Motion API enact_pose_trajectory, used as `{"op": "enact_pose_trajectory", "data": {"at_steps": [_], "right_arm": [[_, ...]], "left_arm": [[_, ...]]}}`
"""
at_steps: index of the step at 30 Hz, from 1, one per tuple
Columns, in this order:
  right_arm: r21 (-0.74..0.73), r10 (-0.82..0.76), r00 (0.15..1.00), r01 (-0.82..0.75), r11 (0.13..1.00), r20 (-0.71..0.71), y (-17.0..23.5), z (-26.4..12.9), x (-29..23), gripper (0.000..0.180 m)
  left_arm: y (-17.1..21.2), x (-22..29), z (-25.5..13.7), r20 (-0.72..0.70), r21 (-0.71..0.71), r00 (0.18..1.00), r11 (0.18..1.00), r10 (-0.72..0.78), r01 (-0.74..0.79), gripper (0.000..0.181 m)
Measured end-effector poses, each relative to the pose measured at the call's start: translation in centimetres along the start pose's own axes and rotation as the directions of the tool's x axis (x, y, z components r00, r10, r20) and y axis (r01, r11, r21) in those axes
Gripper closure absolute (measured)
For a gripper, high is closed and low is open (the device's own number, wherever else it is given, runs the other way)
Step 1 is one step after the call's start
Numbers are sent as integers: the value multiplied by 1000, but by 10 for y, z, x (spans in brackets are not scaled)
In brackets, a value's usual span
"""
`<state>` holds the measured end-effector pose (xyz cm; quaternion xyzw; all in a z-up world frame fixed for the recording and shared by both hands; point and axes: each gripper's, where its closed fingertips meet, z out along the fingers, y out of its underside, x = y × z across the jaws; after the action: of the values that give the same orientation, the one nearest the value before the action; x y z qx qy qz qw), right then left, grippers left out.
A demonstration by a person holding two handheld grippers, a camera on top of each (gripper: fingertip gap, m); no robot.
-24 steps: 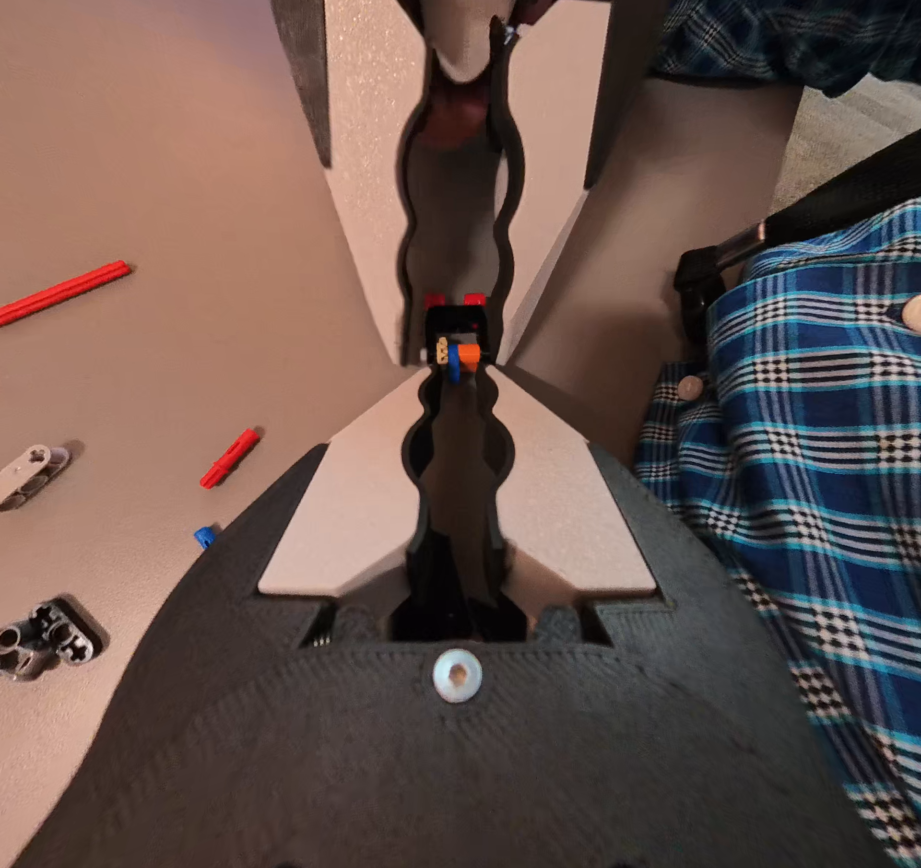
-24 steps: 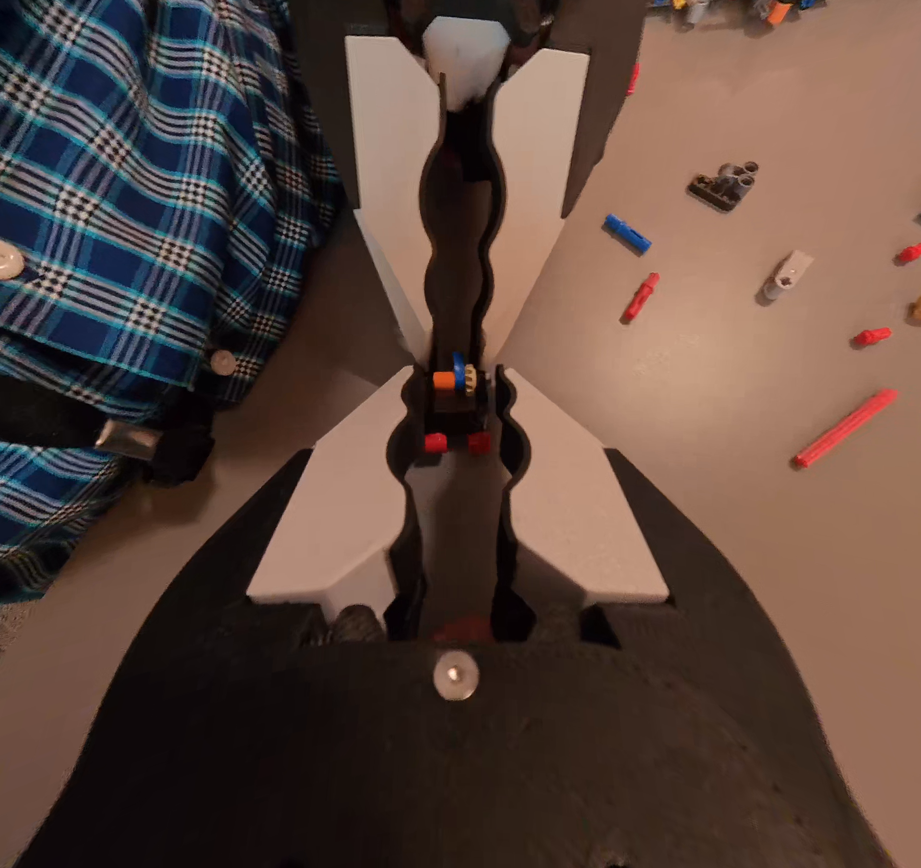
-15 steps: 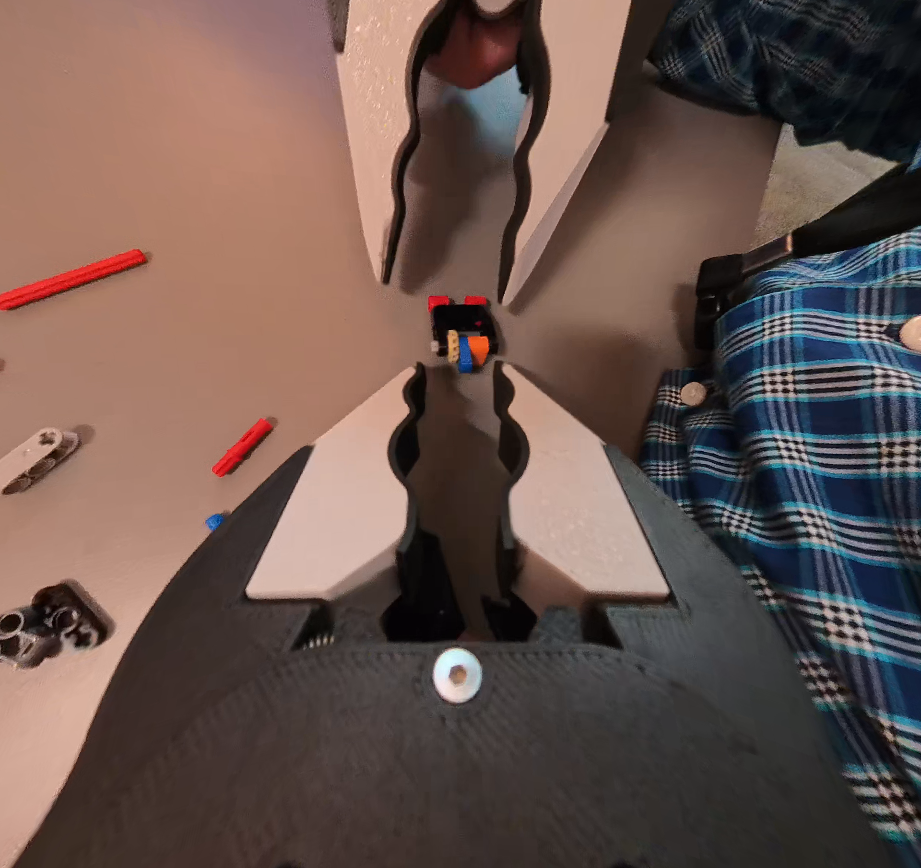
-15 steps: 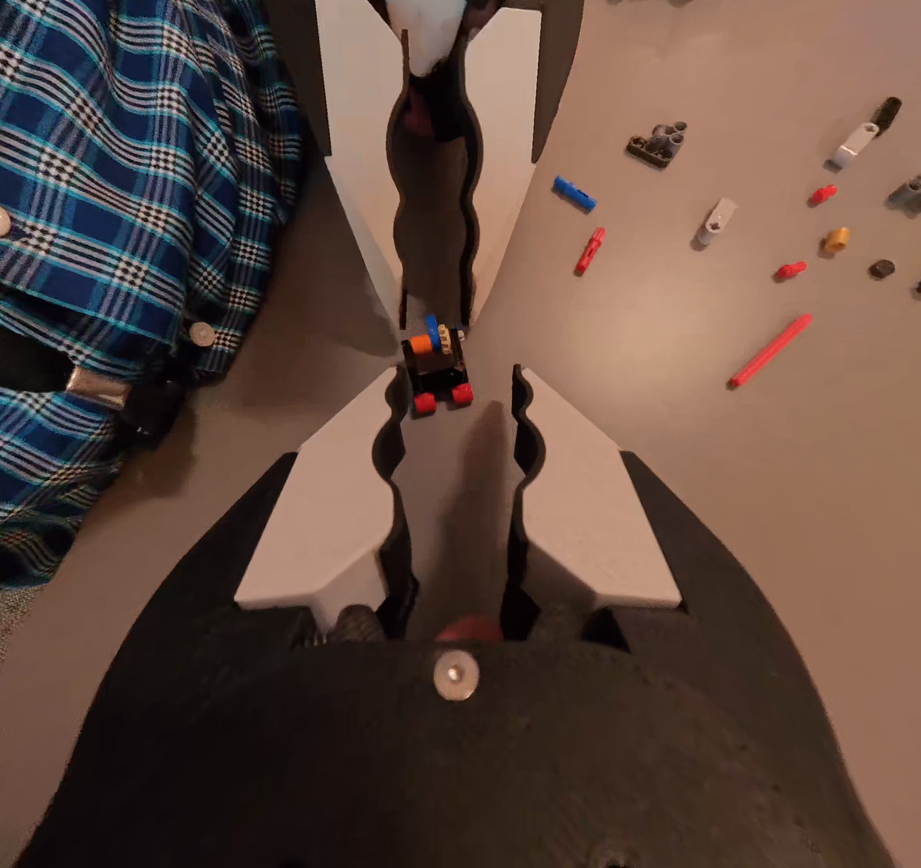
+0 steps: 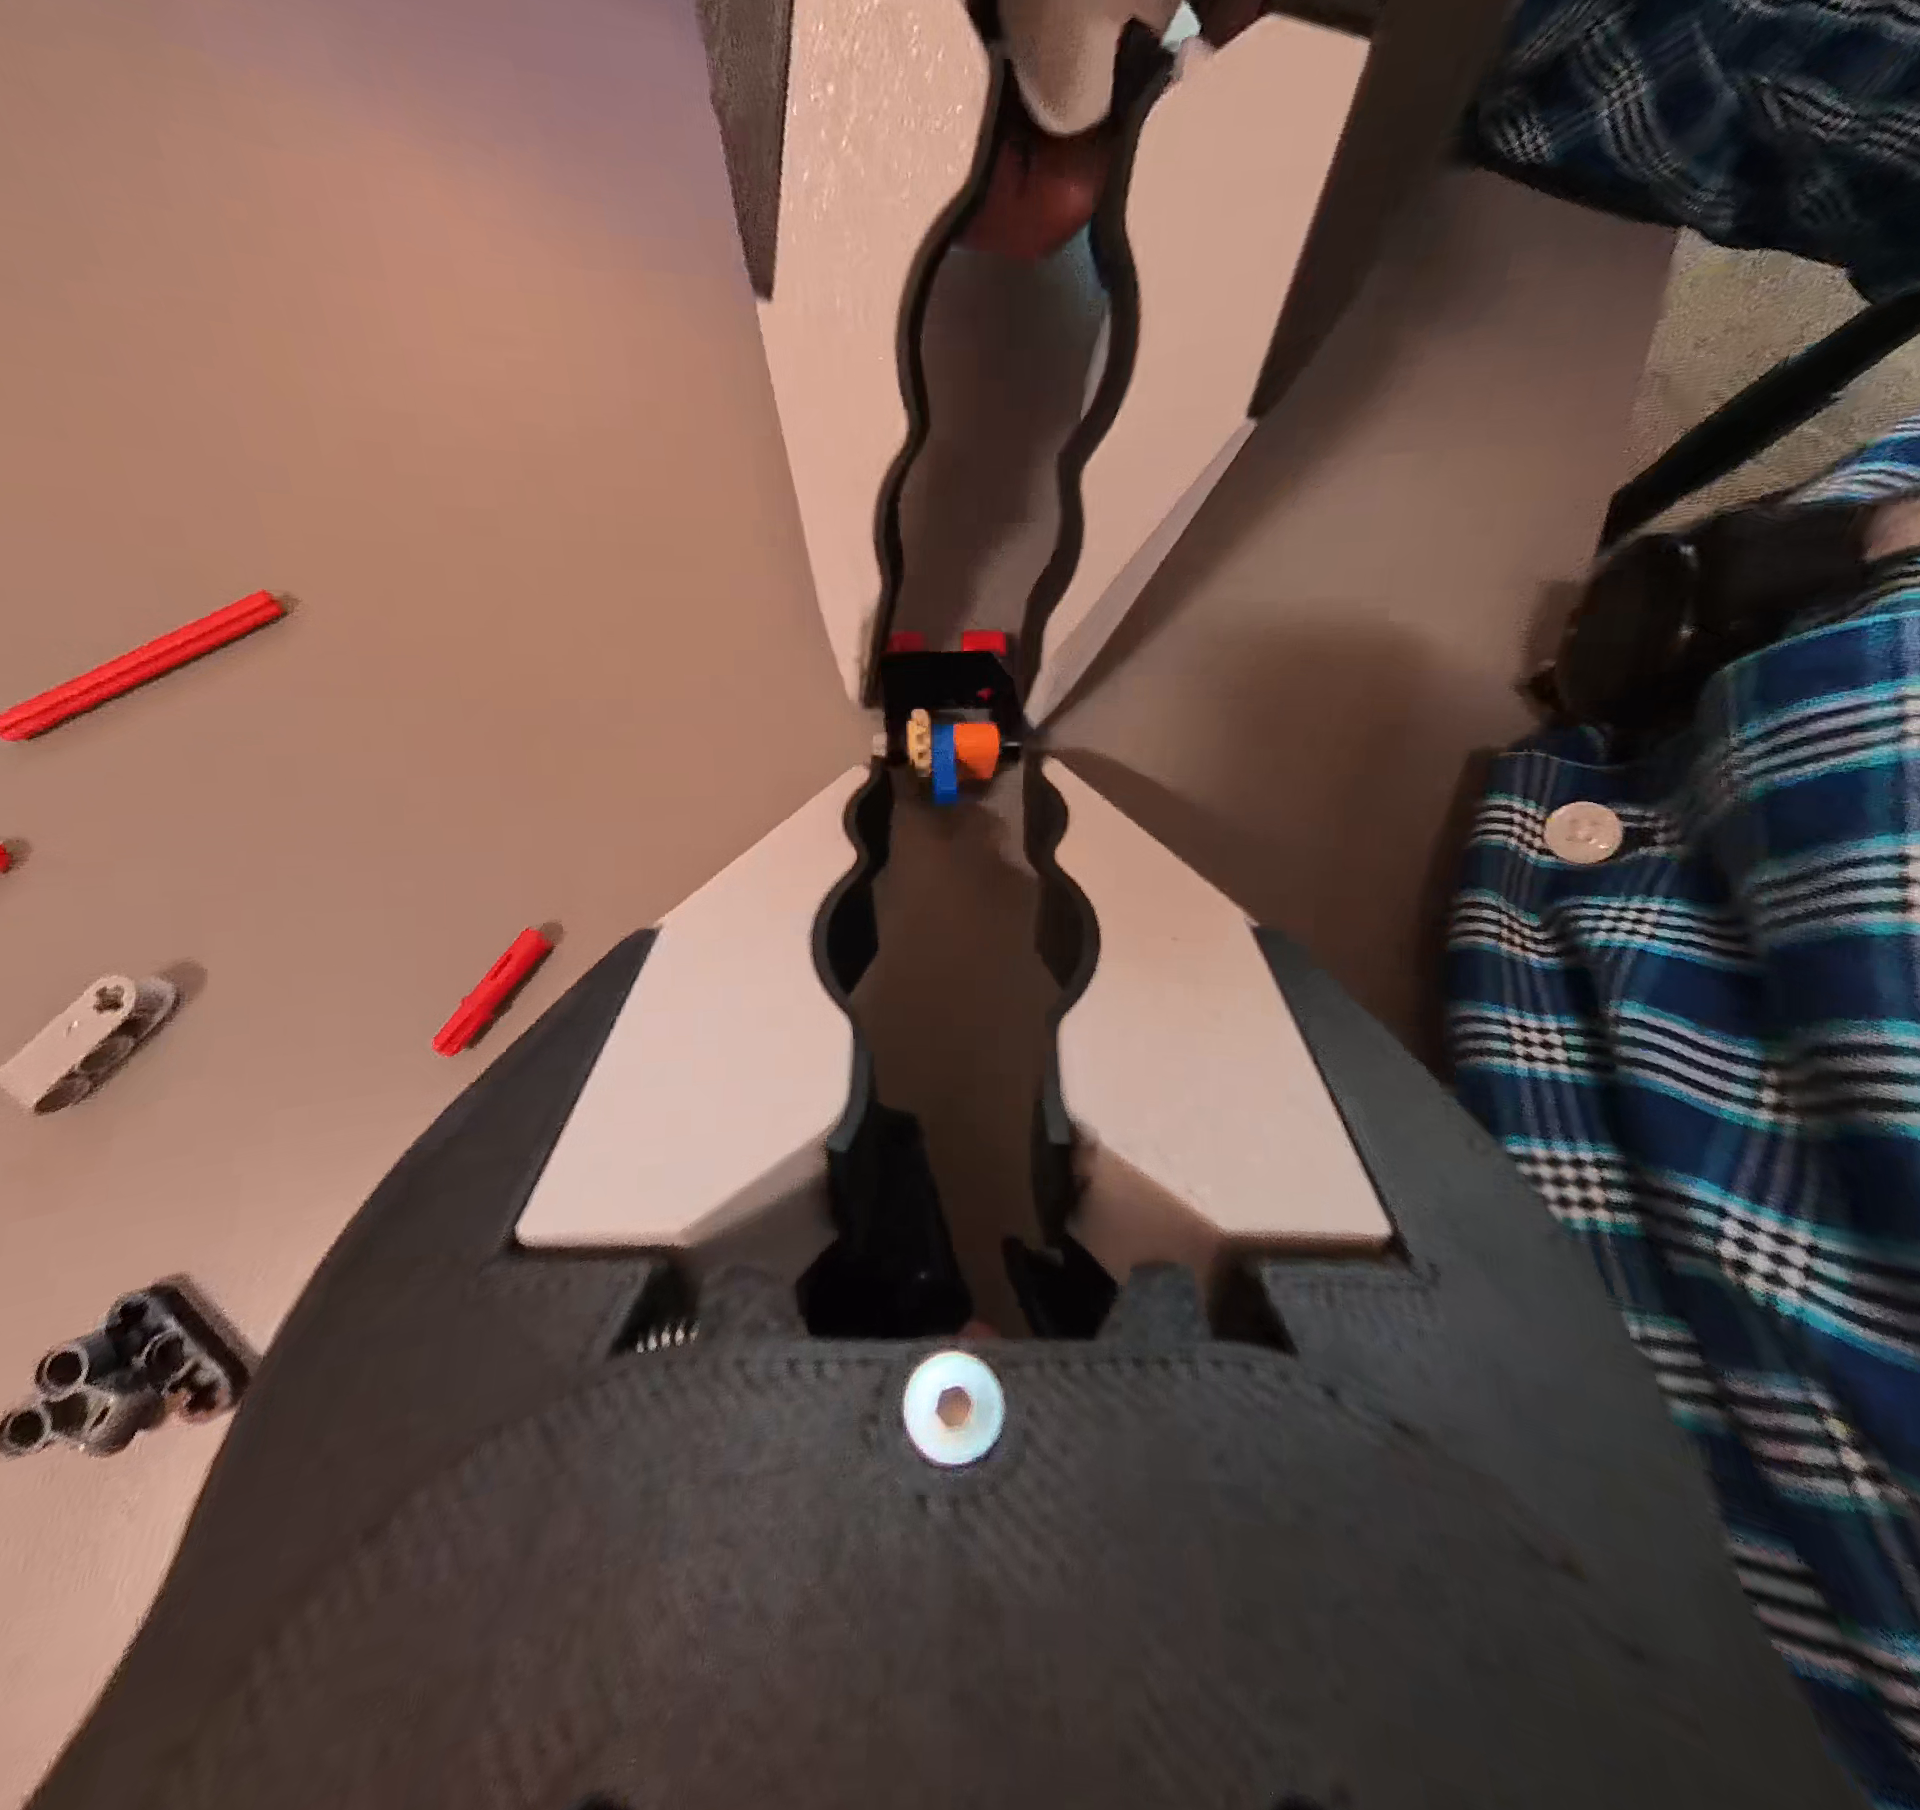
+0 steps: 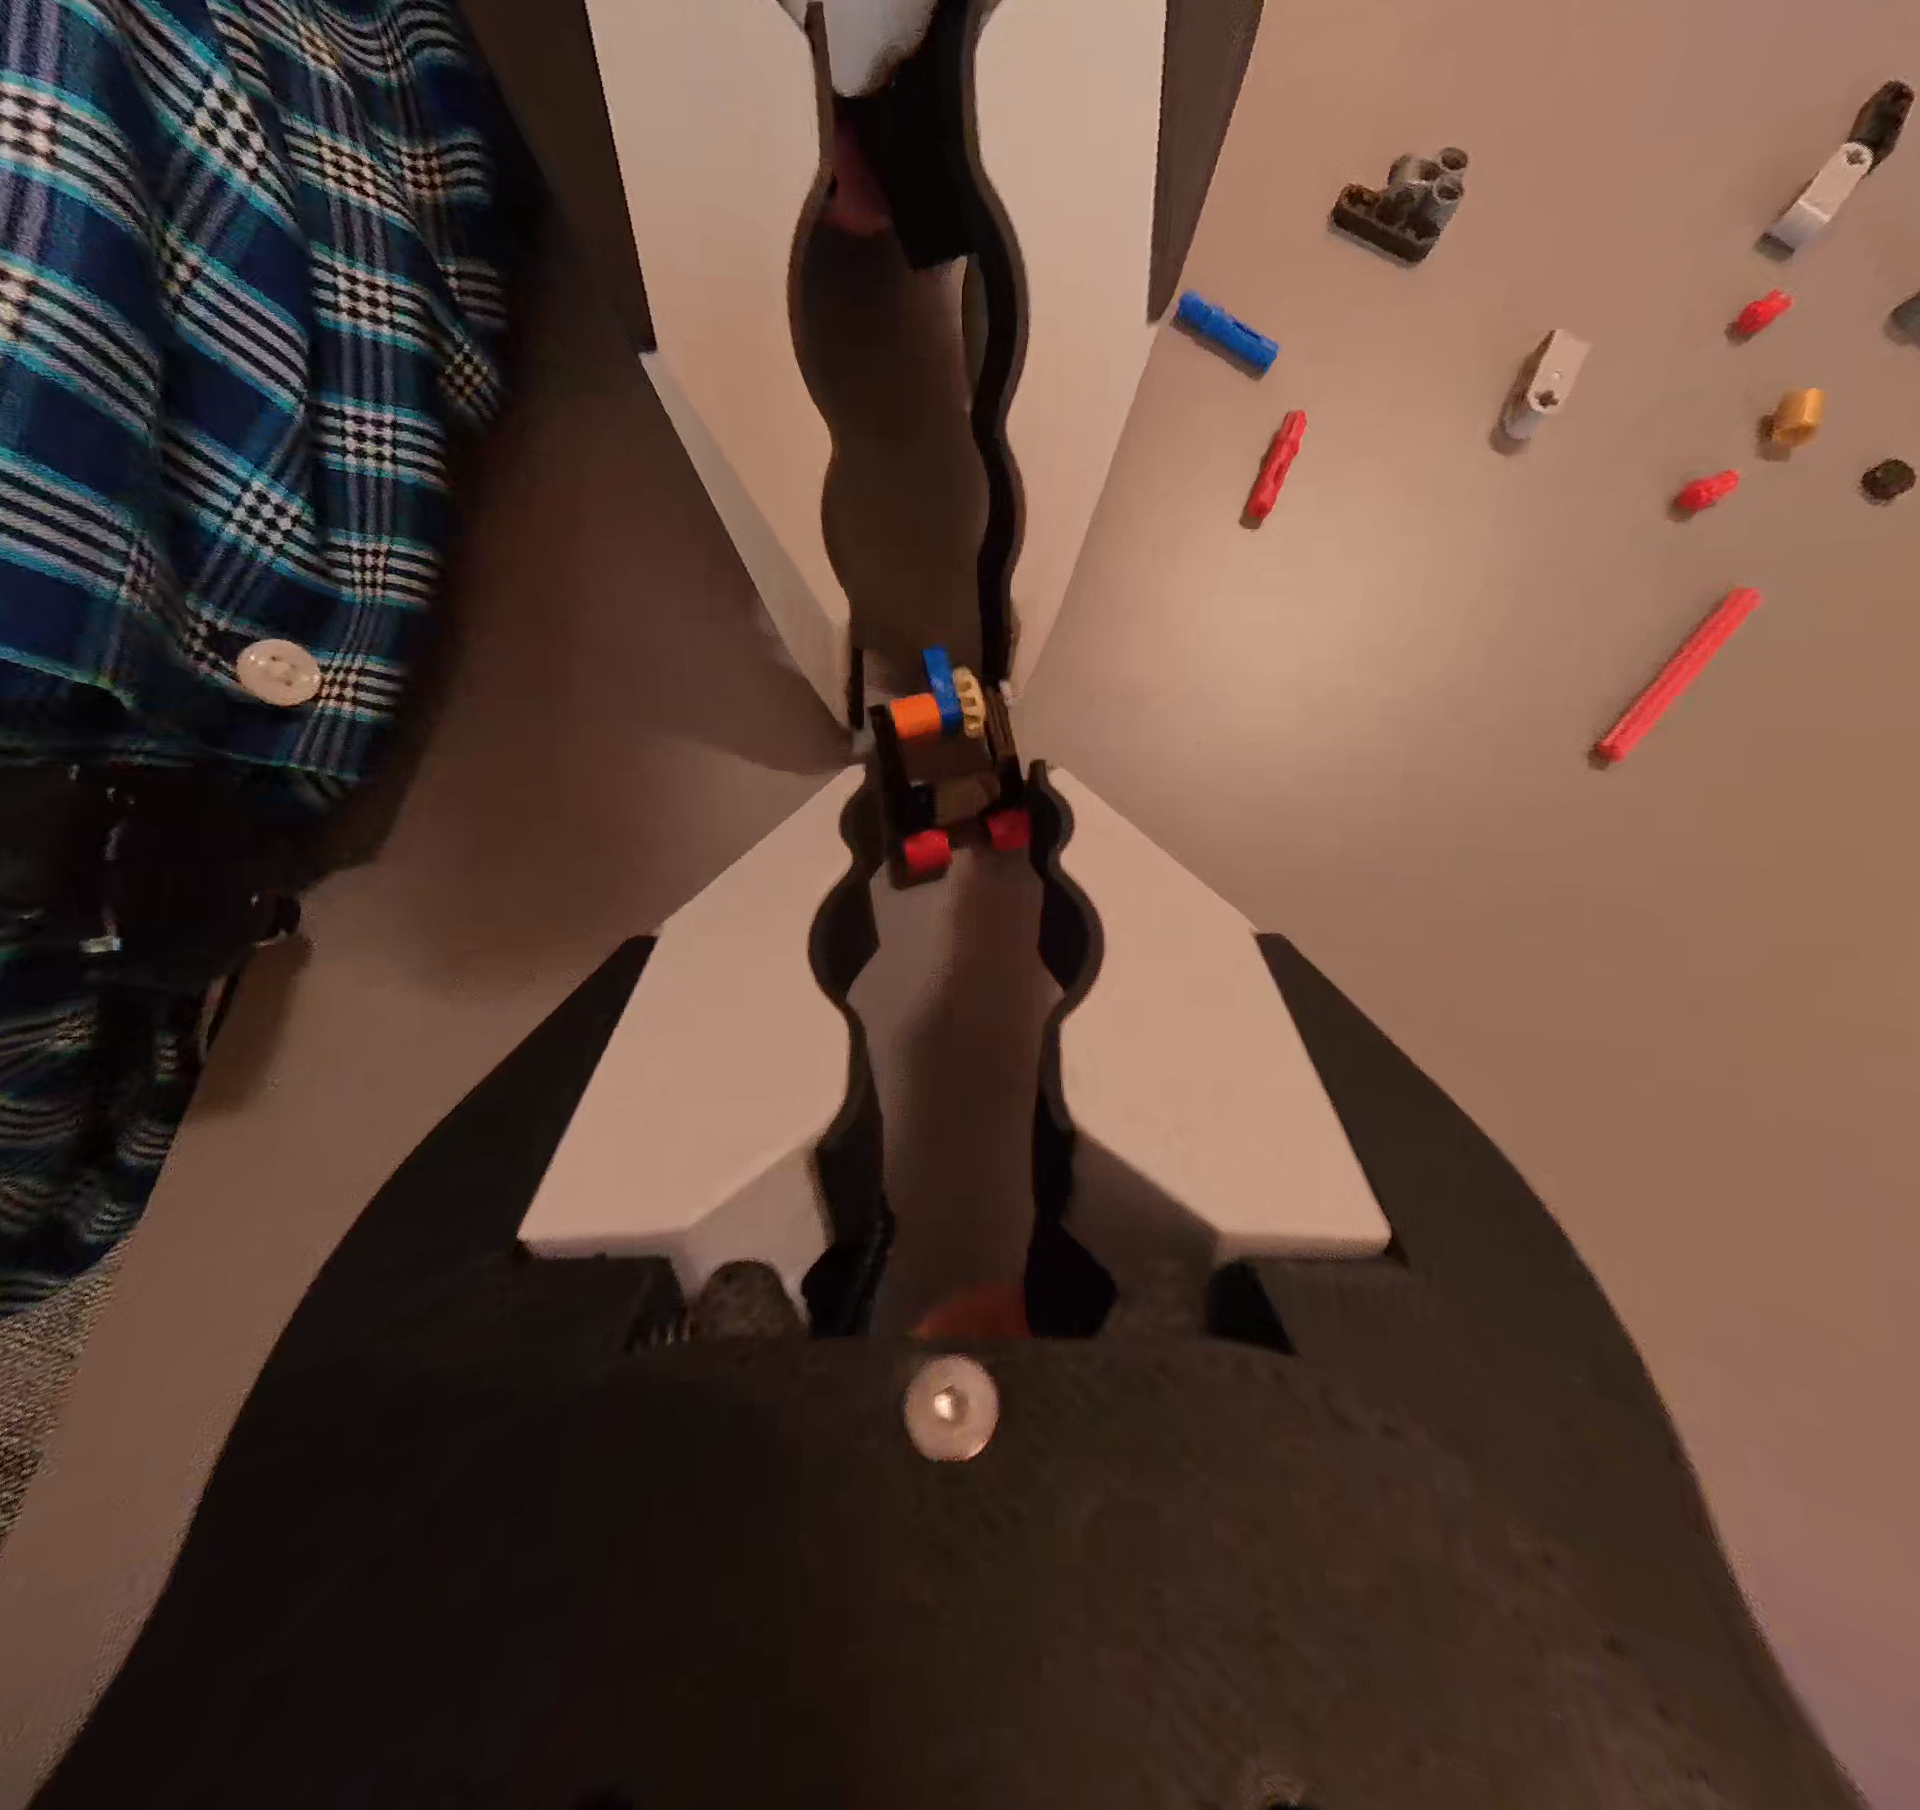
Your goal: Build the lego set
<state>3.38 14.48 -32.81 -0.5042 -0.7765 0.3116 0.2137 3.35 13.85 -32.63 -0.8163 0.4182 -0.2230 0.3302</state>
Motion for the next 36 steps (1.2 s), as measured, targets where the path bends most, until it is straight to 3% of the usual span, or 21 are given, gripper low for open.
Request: {"op": "enact_pose_trajectory", "data": {"at_steps": [5, 9, 12, 16, 20, 22, 26, 30, 36], "right_arm": [[85, 40, 999, -41, 996, 16, -10, -7, 3, 157], [269, 106, 992, -121, 956, 70, -34, -30, 10, 158], [411, 162, 973, -218, 885, 168, -53, -48, 15, 158], [496, 164, 957, -266, 827, 240, -73, -64, 15, 158], [567, 159, 936, -319, 760, 314, -94, -80, 15, 158], [588, 155, 927, -340, 734, 342, -100, -85, 16, 157], [571, 142, 925, -333, 750, 353, -108, -83, 12, 158], [526, 124, 918, -322, 787, 376, -114, -76, 3, 158], [476, 111, 909, -311, 823, 402, -121, -73, -2, 158]], "left_arm": [[-13, 1, -10, -20, 102, 999, 994, -46, 48, 153], [-40, 0, -32, -8, 247, 1000, 969, -17, 18, 150], [-53, -8, -45, 72, 294, 997, 955, 20, -40, 148], [-68, -23, -67, 211, 336, 976, 934, 46, -117, 143], [-82, -21, -82, 385, 292, 897, 894, 216, -340, 143], [-88, -20, -90, 469, 250, 834, 861, 292, -442, 151], [-91, -16, -99, 505, 209, 784, 830, 361, -517, 162], [-92, -15, -109, 513, 218, 774, 816, 372, -536, 153], [-87, -5, -115, 495, 165, 706, 743, 506, -649, 158]]}}
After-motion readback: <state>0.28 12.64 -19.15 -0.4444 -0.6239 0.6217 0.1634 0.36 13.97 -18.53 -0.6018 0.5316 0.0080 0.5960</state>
